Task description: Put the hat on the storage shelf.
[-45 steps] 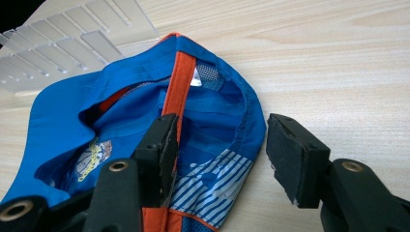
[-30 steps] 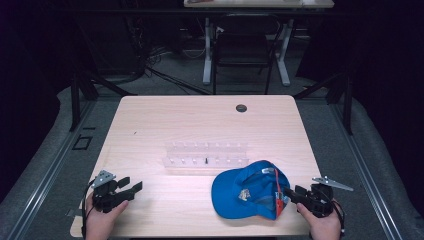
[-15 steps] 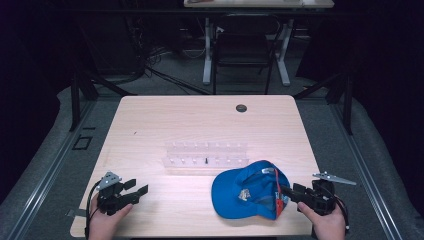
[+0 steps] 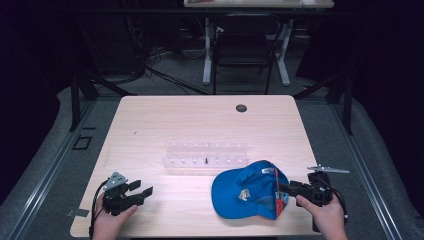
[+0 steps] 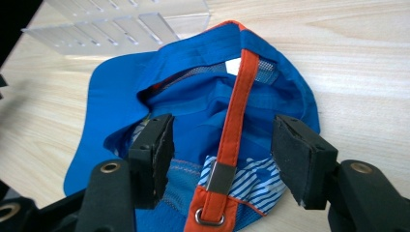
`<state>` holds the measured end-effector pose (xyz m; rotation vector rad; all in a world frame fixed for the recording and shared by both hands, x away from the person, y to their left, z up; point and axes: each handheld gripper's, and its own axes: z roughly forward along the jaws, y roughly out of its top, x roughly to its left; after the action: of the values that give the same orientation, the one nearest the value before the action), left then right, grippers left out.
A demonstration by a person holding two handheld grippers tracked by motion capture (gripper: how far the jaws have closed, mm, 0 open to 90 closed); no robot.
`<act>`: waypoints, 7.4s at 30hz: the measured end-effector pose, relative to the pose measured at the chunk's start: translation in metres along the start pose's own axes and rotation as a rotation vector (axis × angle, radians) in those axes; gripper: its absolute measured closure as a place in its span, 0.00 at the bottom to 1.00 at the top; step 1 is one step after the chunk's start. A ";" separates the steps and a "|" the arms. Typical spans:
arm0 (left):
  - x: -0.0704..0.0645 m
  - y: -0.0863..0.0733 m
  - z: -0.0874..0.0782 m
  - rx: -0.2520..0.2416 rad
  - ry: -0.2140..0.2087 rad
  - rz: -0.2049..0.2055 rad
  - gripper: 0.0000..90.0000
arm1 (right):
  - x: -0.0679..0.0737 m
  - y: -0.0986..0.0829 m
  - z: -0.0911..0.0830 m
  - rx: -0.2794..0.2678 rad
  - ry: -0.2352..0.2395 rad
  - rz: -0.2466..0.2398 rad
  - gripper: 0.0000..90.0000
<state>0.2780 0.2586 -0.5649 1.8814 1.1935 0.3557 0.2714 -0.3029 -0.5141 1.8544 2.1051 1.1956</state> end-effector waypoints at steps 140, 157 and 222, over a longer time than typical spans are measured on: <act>-0.005 -0.001 0.006 0.031 -0.001 0.016 0.45 | 0.058 0.100 -0.028 0.410 0.039 0.061 0.87; -0.006 -0.001 0.007 0.026 -0.001 0.016 0.45 | 0.081 0.112 -0.032 0.396 0.219 0.102 0.87; -0.064 0.024 0.014 -0.005 -0.078 0.189 0.54 | 0.138 0.162 -0.044 0.257 0.484 0.126 0.87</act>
<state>0.2689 0.1933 -0.5424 1.9915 0.9649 0.3837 0.3415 -0.2105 -0.3303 1.9836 2.5228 1.6077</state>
